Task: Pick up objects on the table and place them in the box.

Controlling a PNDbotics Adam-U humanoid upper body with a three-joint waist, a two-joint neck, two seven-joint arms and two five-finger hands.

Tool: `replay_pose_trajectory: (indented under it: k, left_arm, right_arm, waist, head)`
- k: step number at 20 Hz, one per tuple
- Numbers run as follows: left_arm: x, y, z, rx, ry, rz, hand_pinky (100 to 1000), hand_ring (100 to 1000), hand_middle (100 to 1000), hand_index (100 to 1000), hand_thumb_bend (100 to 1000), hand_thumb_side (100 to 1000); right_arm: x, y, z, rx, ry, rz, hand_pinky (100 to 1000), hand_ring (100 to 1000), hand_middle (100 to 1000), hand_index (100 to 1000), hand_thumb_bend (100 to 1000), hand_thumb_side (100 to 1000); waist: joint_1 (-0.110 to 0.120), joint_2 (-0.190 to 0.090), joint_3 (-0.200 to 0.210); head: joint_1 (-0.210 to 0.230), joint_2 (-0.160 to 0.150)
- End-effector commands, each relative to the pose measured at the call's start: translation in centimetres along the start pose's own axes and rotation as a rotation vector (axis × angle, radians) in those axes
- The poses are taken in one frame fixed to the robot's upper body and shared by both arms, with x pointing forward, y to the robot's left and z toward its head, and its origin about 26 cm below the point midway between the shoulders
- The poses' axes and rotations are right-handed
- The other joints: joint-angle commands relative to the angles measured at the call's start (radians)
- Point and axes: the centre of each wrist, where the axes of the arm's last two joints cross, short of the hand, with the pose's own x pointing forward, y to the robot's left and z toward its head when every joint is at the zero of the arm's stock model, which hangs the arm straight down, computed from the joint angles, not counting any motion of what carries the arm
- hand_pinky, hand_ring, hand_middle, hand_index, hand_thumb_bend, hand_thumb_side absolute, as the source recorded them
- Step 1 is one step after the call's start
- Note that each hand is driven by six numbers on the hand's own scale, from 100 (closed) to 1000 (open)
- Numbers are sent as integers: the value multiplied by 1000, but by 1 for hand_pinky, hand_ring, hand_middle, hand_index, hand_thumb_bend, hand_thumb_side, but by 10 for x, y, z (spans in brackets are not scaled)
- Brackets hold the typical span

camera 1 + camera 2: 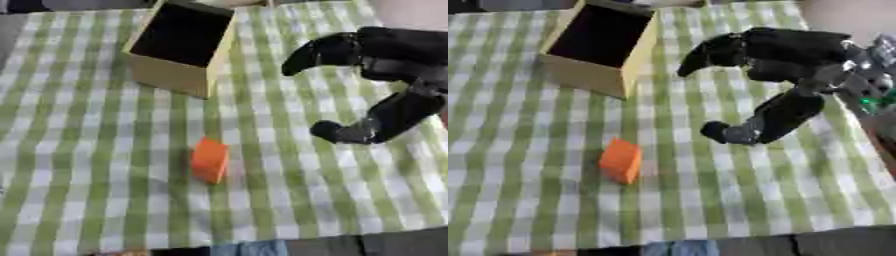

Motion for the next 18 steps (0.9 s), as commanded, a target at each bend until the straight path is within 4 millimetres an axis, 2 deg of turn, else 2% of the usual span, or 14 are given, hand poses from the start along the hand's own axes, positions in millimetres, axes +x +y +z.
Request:
replay_pose_trajectory:
  k: [1,11,17,18]
  left_arm:
    - [6,2,-6,-3,-31,-1,713,625,638,737,546,727]
    - [6,3,-7,4,-37,-3,713,624,638,737,546,728]
    - [7,2,-10,10,-53,0,713,622,637,736,544,731]
    - [8,1,-11,9,-56,1,713,622,637,736,544,731]
  right_arm:
    - [2,-9,4,-10,4,44,875,912,862,919,299,635]
    - [5,-12,1,16,-15,76,875,914,864,920,310,641]
    - [10,-18,-8,54,-54,122,875,915,864,921,303,623]
    - [11,-19,-9,62,-61,131,875,915,865,922,310,643]
  waist:
    - [1,-15,-1]
    - [5,4,-1]
    - [11,39,11]
    - [11,43,14]
  head:
    - [0,5]
    - [0,-1]
    - [51,-58]
    - [56,-70]
